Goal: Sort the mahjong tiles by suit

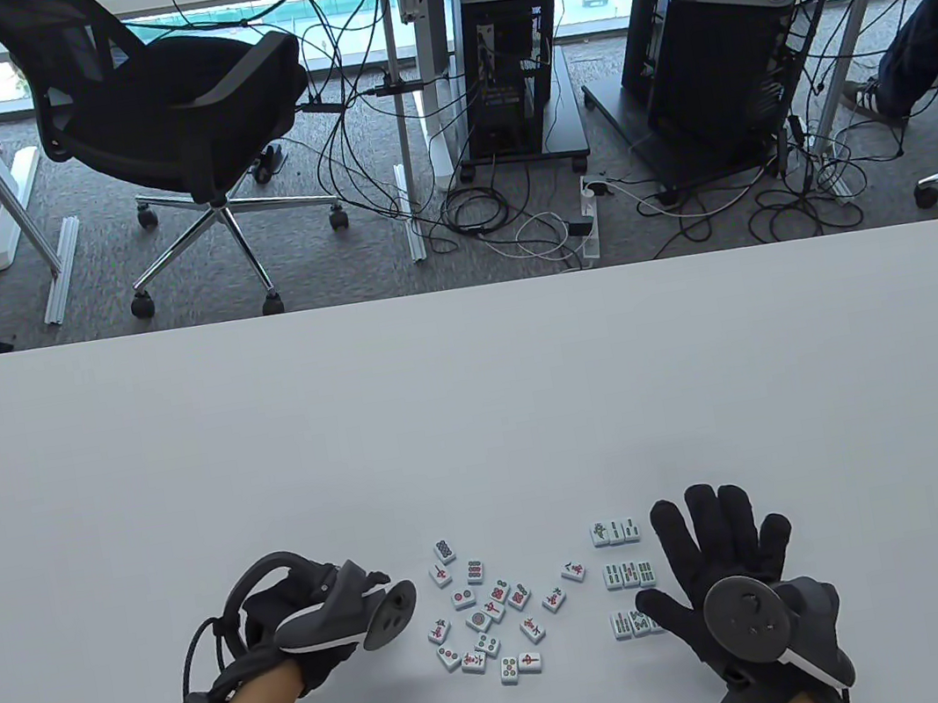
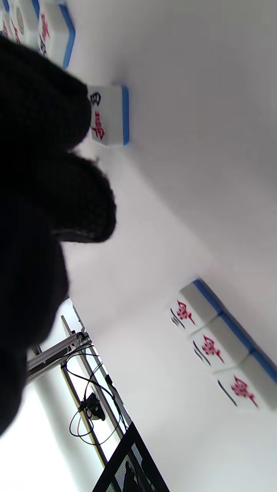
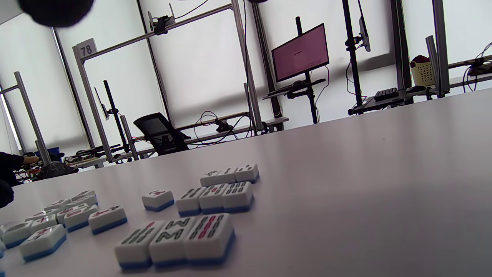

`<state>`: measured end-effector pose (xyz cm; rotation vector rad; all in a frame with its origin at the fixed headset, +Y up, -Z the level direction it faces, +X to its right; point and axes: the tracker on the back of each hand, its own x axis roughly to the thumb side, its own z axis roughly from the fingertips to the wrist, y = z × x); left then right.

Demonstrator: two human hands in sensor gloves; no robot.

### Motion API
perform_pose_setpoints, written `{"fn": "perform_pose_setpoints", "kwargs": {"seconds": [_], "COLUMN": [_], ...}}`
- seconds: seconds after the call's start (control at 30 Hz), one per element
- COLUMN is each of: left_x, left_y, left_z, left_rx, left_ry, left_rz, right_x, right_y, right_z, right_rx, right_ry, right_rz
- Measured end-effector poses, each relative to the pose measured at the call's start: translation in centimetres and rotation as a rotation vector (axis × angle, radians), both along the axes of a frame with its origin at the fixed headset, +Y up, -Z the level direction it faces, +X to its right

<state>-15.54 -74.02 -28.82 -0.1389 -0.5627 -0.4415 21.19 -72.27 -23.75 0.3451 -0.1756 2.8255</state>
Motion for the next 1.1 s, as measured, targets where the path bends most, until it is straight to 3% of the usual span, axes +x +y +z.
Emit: {"fn": "perform_pose_setpoints", "kwargs": {"seconds": [0.37, 0.6, 0.7, 0.8, 1.1], "left_x": [1.5, 0.3, -0.3, -0.4, 0.4], "left_y": [-2.0, -1.1, 0.5, 1.2, -1.0], "left_z": [0.3, -1.0, -1.1, -0.9, 0.4], "left_rx": [0.015, -0.043, 0.048, 0.034, 0.01], "left_ry": [-0.039, 0.164, 0.136, 0.116, -0.006], "left_rz": [-0.067, 0.073, 0.13, 0.093, -0.071], "right_x": [0.0, -0.1, 0.0, 0.0, 0.0], "right_y": [0.0, -0.1, -0.1, -0.1, -0.1], "right_z": [0.0, 0.0, 0.0, 0.0, 0.0], "right_rx": [0.001, 0.0, 0.001, 0.0, 0.0], "right_ry": [0.001, 0.002, 0.0, -0.002, -0.001], "right_rz": [-0.001, 0.003, -0.002, 0.001, 0.003]}}
